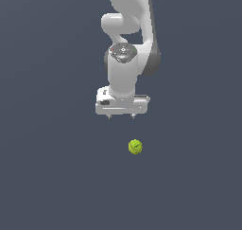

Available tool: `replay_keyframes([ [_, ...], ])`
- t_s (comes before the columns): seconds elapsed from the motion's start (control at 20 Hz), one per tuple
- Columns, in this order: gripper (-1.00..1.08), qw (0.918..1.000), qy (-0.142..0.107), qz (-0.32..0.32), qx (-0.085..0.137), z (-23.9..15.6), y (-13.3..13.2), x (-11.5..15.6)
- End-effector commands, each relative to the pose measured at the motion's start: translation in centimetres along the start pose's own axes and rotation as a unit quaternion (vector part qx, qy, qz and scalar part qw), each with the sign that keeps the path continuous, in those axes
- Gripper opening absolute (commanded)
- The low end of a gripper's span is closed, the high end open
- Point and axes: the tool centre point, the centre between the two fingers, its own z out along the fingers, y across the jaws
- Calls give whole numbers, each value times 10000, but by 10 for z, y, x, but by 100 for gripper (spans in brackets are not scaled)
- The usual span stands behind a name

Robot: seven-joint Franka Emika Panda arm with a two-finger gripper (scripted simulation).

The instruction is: Pick up the object and move it to a goal position.

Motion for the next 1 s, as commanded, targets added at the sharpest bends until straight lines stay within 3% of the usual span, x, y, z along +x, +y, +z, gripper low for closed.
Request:
replay_keyframes([
  [0.0, 100, 10000, 0, 0, 0, 0, 0, 0],
  [0.45, 100, 9998, -164, 117, 78, 8, -12, -6],
  [0.95, 100, 9997, -142, -201, 62, 13, -16, 3],
])
